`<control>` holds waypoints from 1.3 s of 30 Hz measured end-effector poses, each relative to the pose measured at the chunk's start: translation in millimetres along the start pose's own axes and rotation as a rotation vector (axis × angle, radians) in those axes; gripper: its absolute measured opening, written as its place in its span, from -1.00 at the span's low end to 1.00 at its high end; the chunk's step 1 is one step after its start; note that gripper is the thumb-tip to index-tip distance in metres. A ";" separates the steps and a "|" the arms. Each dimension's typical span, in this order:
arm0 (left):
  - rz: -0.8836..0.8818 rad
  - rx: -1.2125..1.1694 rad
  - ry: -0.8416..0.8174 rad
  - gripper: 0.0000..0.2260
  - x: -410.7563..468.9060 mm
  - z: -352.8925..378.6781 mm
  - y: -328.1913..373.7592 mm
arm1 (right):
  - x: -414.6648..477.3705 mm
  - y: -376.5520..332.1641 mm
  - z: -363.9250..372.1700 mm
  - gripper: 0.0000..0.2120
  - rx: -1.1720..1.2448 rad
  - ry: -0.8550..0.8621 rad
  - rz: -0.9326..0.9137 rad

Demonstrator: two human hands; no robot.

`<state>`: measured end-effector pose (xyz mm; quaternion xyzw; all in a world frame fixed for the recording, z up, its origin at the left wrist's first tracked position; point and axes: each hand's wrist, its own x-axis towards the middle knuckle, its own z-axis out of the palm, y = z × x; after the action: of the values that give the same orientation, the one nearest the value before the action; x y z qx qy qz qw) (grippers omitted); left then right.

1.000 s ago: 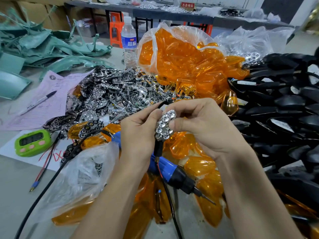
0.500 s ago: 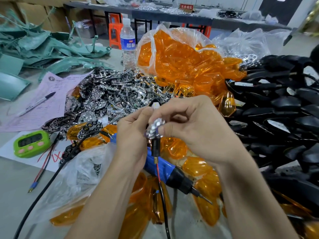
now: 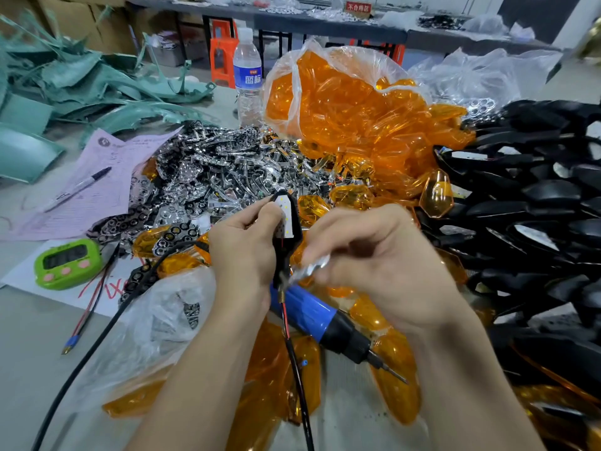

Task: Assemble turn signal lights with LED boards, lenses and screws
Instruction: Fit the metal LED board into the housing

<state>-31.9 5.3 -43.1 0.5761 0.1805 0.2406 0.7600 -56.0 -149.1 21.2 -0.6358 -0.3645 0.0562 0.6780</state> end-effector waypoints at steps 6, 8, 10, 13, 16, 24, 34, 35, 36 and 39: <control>0.033 0.000 -0.049 -0.85 -6.5 1.0 7.3 | 4.9 13.1 -16.2 -0.75 0.276 0.608 0.485; 0.010 -0.023 -0.087 -0.83 -6.6 1.4 10.4 | 8.2 12.6 -11.6 -0.73 0.272 0.569 0.542; 0.008 -0.023 -0.121 -0.81 -7.4 2.2 11.4 | 13.0 13.2 -5.5 -0.69 0.205 0.599 0.571; -0.008 -0.022 -0.167 -0.83 -10.1 2.3 11.7 | 21.3 18.2 -1.0 -0.80 -0.059 0.632 0.542; -0.057 -0.052 -0.230 -0.82 -10.5 0.6 13.0 | 24.2 20.6 -1.0 -0.86 -0.440 0.475 0.465; -0.129 -0.102 -0.582 -0.68 -12.9 -3.7 21.0 | 29.5 14.2 -13.3 -0.92 -0.537 0.545 0.418; -0.043 0.000 -0.635 -0.56 -21.7 1.1 16.6 | 26.9 17.0 -12.2 -0.96 -0.456 0.642 0.381; -0.040 -0.006 -0.634 -0.57 -22.2 1.3 16.4 | 27.1 16.1 -12.3 -0.96 -0.447 0.639 0.372; -0.033 -0.014 -0.634 -0.57 -22.4 1.6 16.3 | 27.6 15.4 -13.0 -0.93 -0.449 0.635 0.363; -0.013 -0.016 -0.621 -0.56 -22.3 1.5 14.6 | 28.7 14.3 -13.6 -0.91 -0.439 0.629 0.350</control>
<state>-51.6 -5.4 -28.6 0.6148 -0.0583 0.0496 0.7850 -21.9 -142.2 21.4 -0.8037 -0.0295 -0.1055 0.5849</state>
